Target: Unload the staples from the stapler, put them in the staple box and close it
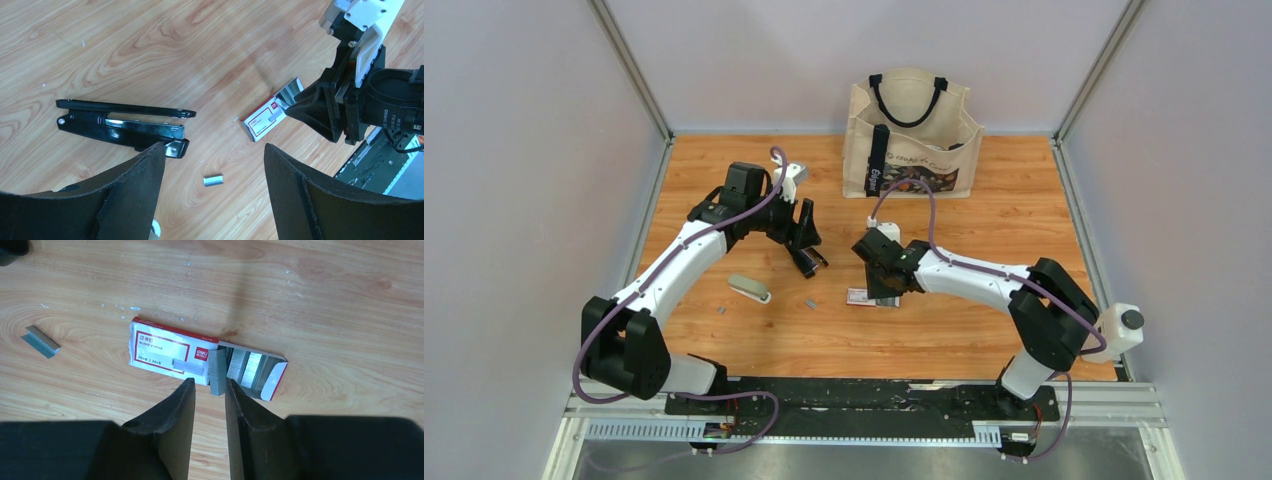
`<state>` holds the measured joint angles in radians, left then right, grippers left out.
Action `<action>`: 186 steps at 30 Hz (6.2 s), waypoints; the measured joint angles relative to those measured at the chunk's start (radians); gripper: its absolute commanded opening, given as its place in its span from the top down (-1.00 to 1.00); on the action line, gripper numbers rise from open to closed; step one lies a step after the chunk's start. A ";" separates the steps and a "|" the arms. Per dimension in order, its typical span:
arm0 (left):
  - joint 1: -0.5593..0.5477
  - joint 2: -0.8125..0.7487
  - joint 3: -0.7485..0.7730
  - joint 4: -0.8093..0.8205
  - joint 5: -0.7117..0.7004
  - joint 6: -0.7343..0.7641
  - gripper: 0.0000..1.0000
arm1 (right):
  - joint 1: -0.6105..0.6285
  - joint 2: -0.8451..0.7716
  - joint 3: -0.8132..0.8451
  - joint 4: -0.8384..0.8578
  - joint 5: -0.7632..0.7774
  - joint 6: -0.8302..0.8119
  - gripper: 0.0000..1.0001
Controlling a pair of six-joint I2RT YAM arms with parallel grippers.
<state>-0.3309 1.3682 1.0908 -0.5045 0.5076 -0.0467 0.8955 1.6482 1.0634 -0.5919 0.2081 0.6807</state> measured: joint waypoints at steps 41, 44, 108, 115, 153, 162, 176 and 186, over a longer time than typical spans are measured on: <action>0.000 0.000 0.000 0.000 0.000 0.000 -0.60 | -0.034 0.035 -0.050 0.075 -0.070 -0.004 0.73; 0.000 0.000 0.000 0.000 0.000 0.000 -0.60 | -0.033 0.031 -0.050 0.075 -0.065 -0.004 0.78; 0.000 0.000 0.000 -0.001 0.015 0.000 -0.60 | -0.053 0.249 0.092 -0.200 0.540 -0.137 0.42; 0.000 0.000 0.000 -0.001 0.015 0.000 -0.60 | -0.034 0.254 0.103 -0.198 0.541 -0.138 0.23; 0.000 0.000 0.000 -0.001 0.014 0.000 -0.60 | -0.259 0.040 -0.082 0.040 0.159 -0.094 0.24; 0.000 0.000 0.000 -0.001 0.014 0.000 -0.59 | -0.264 0.037 -0.089 0.058 0.137 -0.090 0.46; 0.000 0.000 0.000 -0.001 0.014 0.000 -0.60 | -0.264 0.008 -0.118 0.068 0.130 -0.071 0.79; 0.000 0.000 0.000 -0.002 0.014 0.001 -0.59 | -0.132 -0.081 -0.105 -0.029 0.137 -0.016 0.78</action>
<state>-0.3309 1.3682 1.0908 -0.5064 0.5213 -0.0460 0.7631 1.5673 0.9588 -0.6212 0.3454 0.6647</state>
